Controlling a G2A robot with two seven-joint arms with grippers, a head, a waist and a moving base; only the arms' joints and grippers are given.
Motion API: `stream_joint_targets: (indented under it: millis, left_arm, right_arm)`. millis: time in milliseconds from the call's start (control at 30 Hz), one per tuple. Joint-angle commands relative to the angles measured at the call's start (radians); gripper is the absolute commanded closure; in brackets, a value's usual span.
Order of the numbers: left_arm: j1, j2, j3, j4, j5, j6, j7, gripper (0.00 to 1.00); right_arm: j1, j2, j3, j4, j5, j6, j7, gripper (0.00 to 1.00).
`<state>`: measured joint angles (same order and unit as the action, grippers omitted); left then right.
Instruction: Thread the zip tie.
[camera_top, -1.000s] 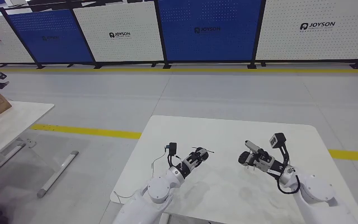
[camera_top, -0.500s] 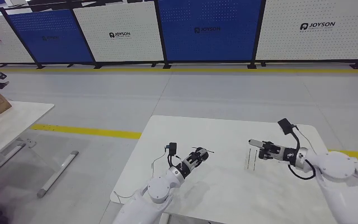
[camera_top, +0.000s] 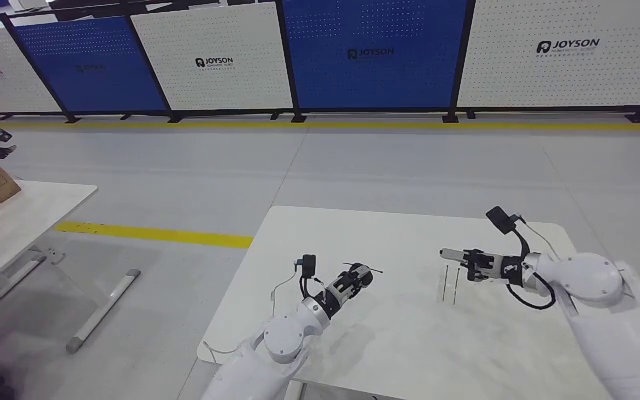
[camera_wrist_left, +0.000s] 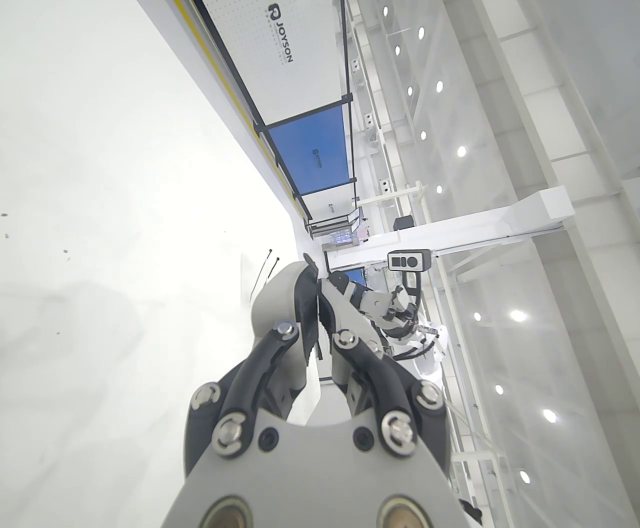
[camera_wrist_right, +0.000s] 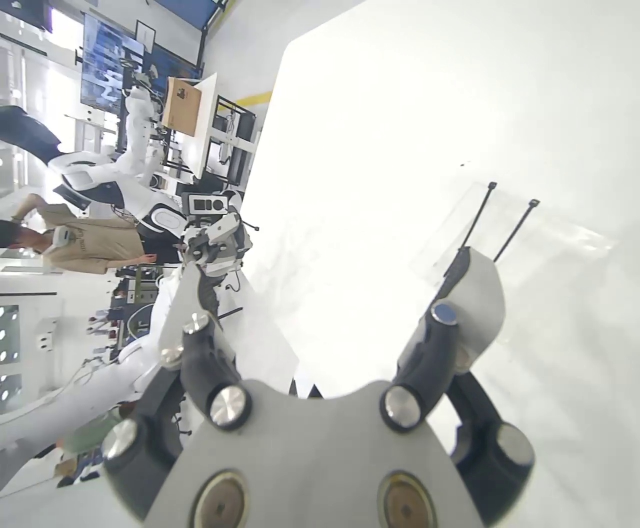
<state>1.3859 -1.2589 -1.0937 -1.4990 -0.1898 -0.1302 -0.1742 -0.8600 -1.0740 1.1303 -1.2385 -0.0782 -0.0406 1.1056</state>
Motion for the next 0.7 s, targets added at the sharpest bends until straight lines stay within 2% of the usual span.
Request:
stream_joint_targets:
  millis: [0,100,200,267,333,433,667]
  left_arm:
    - [0.000,0.000,0.000,0.000,0.000,0.000,0.000,1.00]
    - [0.000,0.000,0.000,0.000,0.000,0.000,0.000,1.00]
    - [0.000,0.000,0.000,0.000,0.000,0.000,0.000,1.00]
    - [0.000,0.000,0.000,0.000,0.000,0.000,0.000,1.00]
    - [0.000,0.000,0.000,0.000,0.000,0.000,0.000,1.00]
    - [0.000,0.000,0.000,0.000,0.000,0.000,0.000,1.00]
    - [0.000,0.000,0.000,0.000,0.000,0.000,0.000,1.00]
  right_arm:
    - [-0.002,0.001,-0.004,-0.009,-0.023,0.001,-0.015,0.00]
    - [0.003,0.005,-0.032,-0.073,-0.159,0.038,-0.033,0.00]
    - [0.028,0.008,-0.065,-0.116,-0.266,0.068,0.017,0.00]
    - [0.069,0.003,-0.118,-0.096,-0.323,0.073,0.113,0.00]
    - [0.110,-0.011,-0.158,-0.048,-0.340,0.120,0.110,0.00]
    - [0.177,-0.038,-0.233,0.035,-0.361,0.140,0.123,0.00]
    - [0.182,-0.040,-0.239,0.040,-0.364,0.144,0.117,0.00]
